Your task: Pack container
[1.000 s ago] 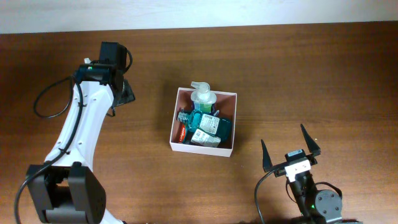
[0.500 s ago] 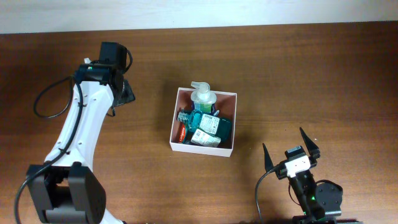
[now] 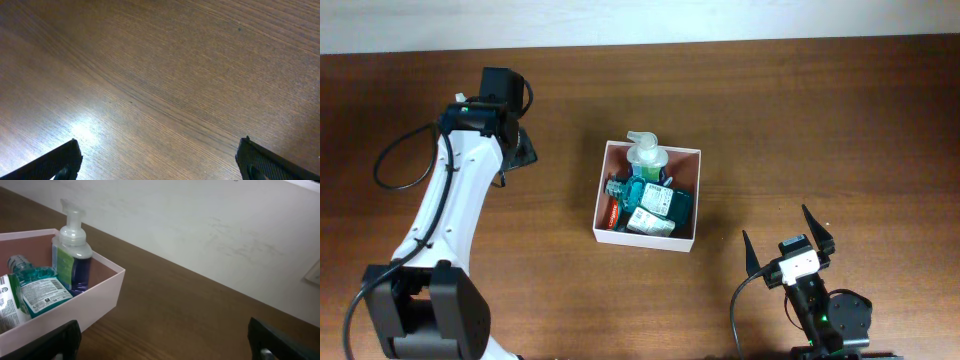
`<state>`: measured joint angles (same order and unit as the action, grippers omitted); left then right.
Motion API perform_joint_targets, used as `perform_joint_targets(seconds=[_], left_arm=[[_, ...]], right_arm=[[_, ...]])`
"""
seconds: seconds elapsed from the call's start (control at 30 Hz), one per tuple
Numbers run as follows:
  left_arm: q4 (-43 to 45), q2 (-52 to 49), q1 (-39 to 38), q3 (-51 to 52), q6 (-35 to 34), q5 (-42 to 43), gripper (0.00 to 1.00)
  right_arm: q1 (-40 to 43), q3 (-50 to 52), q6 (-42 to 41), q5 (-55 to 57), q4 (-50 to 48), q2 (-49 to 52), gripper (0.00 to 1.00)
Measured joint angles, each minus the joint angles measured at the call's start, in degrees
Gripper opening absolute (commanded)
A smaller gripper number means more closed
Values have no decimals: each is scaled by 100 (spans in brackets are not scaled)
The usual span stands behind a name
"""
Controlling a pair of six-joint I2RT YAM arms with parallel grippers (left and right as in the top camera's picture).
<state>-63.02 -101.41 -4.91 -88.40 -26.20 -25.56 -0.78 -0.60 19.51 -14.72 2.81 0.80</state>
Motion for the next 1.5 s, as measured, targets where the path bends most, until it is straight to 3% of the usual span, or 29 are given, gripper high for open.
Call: perform_joint_targets(seconds=[1.3,1.5], left_arm=[[0,7,0,0,2,4,99],[-7,337,-7,0,2,426,99]], right_arm=[[0,0,-2,0,0,0,99],[0,0,0,-2,0,0,99]])
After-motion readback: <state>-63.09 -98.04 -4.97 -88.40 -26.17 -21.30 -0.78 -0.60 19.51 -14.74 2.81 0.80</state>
